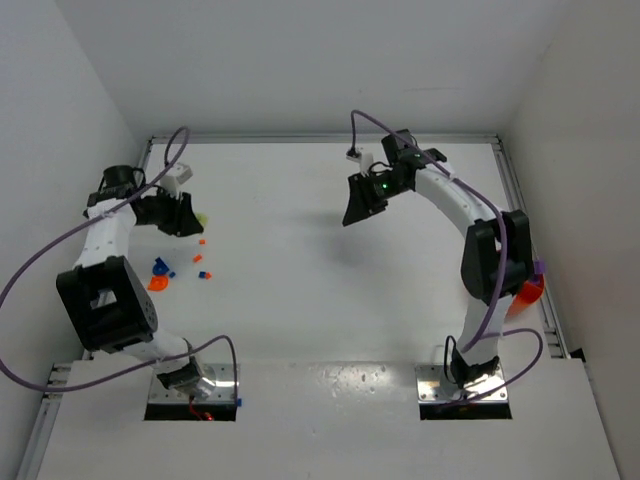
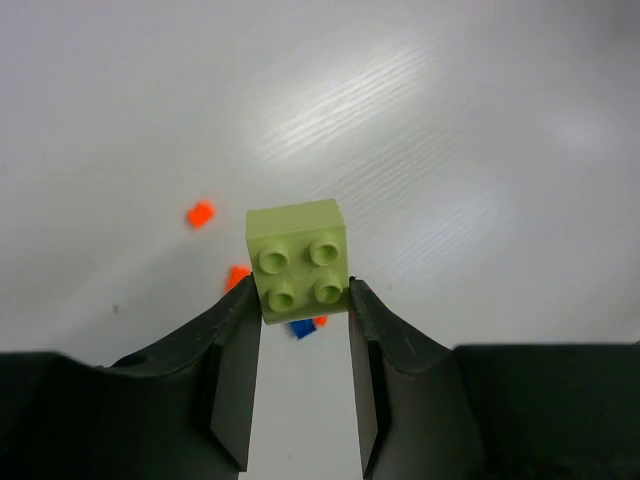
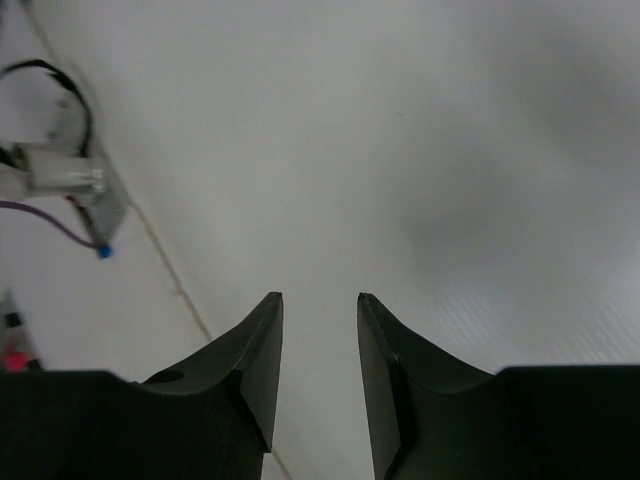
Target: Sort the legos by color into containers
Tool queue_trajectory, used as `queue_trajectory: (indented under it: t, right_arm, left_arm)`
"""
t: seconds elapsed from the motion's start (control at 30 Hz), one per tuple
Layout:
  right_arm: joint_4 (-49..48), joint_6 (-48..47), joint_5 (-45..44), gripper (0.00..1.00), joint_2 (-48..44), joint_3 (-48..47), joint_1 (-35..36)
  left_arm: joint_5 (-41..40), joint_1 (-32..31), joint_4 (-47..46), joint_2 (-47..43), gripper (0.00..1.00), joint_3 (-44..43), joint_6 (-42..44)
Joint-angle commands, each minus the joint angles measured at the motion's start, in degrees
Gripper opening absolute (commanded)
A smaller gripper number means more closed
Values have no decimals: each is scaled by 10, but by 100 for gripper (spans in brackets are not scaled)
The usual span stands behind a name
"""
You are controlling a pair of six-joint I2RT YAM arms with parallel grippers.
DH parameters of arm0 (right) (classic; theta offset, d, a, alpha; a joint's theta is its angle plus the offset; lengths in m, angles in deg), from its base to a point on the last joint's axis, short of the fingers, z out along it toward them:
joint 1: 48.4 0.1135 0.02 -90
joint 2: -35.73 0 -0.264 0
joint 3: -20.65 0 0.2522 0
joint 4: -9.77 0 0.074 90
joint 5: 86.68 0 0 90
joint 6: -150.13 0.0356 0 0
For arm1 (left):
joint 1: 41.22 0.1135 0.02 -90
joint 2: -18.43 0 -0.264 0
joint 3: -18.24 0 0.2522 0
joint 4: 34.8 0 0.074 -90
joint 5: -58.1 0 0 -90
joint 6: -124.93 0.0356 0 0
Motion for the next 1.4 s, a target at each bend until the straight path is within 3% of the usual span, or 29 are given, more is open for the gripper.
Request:
queue_trajectory:
  t: [0.0,0.1,0.23,0.43,0.53,1.03,1.37]
  right_arm:
    - [5,78,178,36,44,-54,14]
    - [-79,171,243,44,59,-53,30]
    - [-187,286,291,46,71,-58,54]
    - [-318,428,318,59,95,-77,81]
    - [-332,447,318,60,95,-71,100]
    - [-308,430,292,66,122,-90,154]
    - [-263,389,248,66,122,-78,143]
  left_arm:
    - [115,-63,77,-74,30,-28,92]
    - [127,-128,92,-110,30,-14,109]
    - [106,-220,61,-153,30,10,52]
    - [17,-335,-24,-182,30,26,-35]
    - [1,-373,-35,-169,30,26,-48]
    - [1,-390,-74,-122,30,-25,-83]
    - [-5,-390,-69,-140,30,-25,-82]
